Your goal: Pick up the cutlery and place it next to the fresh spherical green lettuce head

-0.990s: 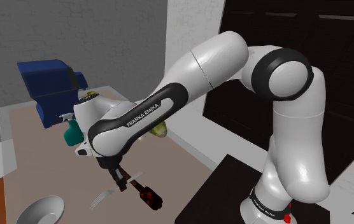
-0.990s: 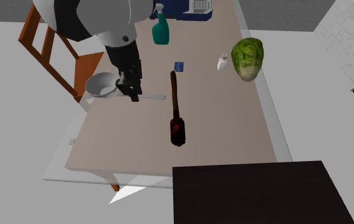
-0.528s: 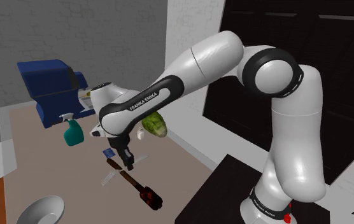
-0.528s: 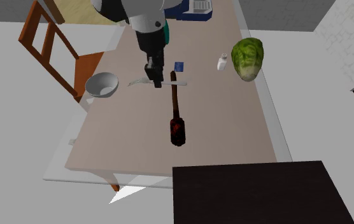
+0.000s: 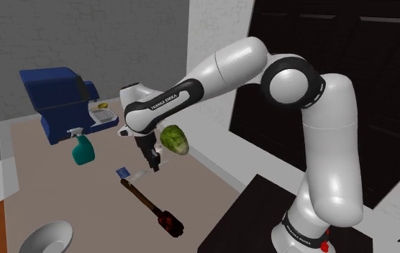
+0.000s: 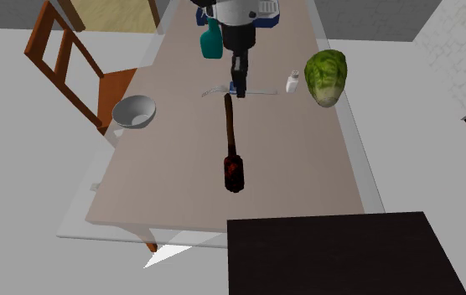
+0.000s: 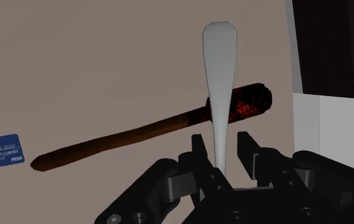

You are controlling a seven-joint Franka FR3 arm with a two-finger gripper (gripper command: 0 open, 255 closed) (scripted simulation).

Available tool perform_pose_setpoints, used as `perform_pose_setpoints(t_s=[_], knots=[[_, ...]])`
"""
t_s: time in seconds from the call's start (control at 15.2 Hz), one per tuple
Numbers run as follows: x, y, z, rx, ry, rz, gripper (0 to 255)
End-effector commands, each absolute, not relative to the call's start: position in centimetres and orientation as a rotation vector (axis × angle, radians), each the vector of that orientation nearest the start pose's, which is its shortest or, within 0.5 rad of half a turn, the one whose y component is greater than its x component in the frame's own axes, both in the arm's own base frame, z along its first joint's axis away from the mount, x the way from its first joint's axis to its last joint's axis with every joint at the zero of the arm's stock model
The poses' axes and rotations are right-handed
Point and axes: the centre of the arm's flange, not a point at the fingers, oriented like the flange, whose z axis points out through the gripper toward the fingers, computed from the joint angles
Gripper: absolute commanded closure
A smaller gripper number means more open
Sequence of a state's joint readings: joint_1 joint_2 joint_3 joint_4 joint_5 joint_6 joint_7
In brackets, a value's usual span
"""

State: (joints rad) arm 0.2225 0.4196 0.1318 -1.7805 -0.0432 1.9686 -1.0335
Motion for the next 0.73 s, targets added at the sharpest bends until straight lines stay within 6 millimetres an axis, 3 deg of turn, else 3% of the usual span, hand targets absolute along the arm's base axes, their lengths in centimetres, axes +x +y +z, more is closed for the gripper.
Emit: perform_pose_setpoints(t_s=[0.0, 0.66], knots=[[60.3, 18.8, 30.5, -2.315, -1.960, 0.318, 255], [67.9, 8.0, 30.6, -2.315, -1.960, 0.318, 255]])
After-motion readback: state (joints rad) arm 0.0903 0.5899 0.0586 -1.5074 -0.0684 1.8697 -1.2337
